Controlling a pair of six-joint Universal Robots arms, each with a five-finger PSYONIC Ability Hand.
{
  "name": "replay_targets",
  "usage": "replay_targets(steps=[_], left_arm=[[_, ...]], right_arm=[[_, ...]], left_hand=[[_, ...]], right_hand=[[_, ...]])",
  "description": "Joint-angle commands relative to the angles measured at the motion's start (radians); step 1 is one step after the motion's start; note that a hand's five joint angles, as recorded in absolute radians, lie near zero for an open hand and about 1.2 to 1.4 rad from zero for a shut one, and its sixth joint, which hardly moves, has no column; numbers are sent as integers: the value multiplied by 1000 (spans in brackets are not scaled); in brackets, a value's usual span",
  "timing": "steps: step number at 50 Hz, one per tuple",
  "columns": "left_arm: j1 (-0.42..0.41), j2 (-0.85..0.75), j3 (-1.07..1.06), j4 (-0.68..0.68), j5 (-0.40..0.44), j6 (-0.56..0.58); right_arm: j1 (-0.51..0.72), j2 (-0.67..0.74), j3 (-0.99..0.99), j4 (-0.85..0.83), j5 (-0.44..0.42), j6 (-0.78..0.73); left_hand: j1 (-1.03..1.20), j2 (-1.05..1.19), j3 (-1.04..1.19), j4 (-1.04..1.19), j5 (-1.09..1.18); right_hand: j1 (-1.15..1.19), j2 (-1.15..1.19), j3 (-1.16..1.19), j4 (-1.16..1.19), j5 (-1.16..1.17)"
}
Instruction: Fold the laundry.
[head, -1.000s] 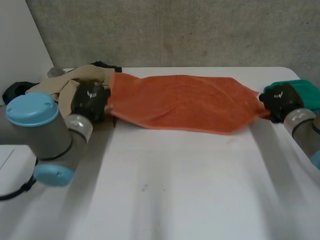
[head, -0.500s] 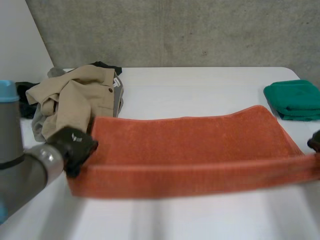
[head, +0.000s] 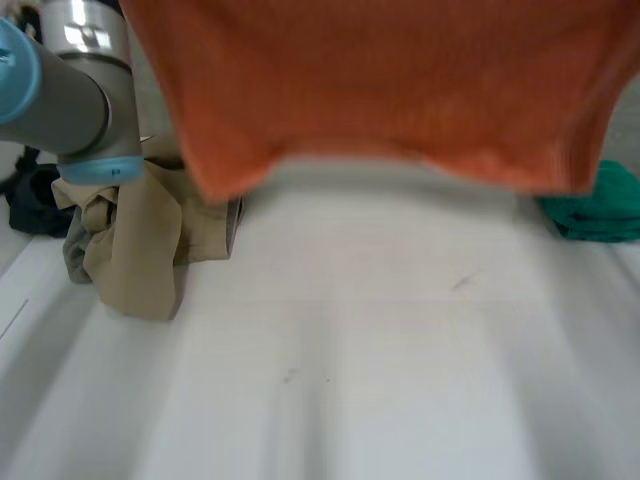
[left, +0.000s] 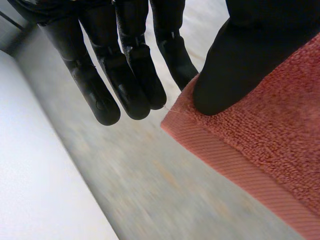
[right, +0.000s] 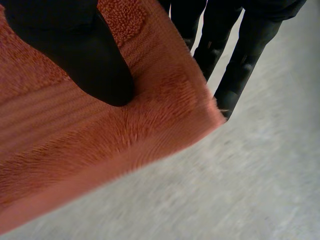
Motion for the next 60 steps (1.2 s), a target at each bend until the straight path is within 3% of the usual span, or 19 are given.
replay_targets(steps=[1, 8, 13, 20, 27, 32, 36, 39, 44, 48, 60], left_arm=[[-1, 37, -85, -27, -2, -53], [14, 43, -274, -88, 3, -79], [4, 37, -412, -126, 6, -79], [-3, 31, -578, -263, 7, -79], [-9, 129, -717, -594, 3, -67], [-12, 288, -814, -944, 3, -53], [-27, 386, -872, -1144, 9, 37], [-33, 411, -876, -1145, 10, 85], [-27, 388, -830, -1048, 10, 98], [-33, 298, -755, -938, 7, 90], [-35, -58, -353, -643, -23, 39]], right_arm=[[-1, -14, 63, -26, -4, 51], [-7, 28, 115, 30, -64, 51], [-13, 108, 170, 150, -223, 38], [-15, 157, 253, 308, -254, -79], [-70, 78, 368, 578, -253, -288], [-153, -103, 494, 968, -233, -526], [-223, -188, 566, 1158, -213, -675], [-262, -197, 586, 1182, -207, -741], [-262, -197, 580, 1130, -207, -727], [-259, -174, 545, 1032, -207, -646], [-87, 106, 286, 586, -169, -390]], left_hand=[[239, 196, 199, 194, 246], [239, 196, 199, 194, 246], [239, 196, 199, 194, 246], [239, 196, 199, 194, 246], [239, 196, 199, 194, 246], [239, 196, 199, 194, 246], [239, 196, 199, 194, 246], [239, 196, 199, 194, 246], [239, 196, 199, 194, 246], [239, 196, 199, 194, 246], [239, 196, 199, 194, 246]], right_hand=[[254, 218, 202, 197, 225], [254, 218, 202, 197, 225], [254, 218, 202, 197, 225], [254, 218, 202, 197, 225], [254, 218, 202, 197, 225], [254, 218, 202, 197, 225], [254, 218, 202, 197, 225], [254, 218, 202, 197, 225], [254, 218, 202, 197, 225], [254, 218, 202, 197, 225], [254, 218, 202, 197, 225]])
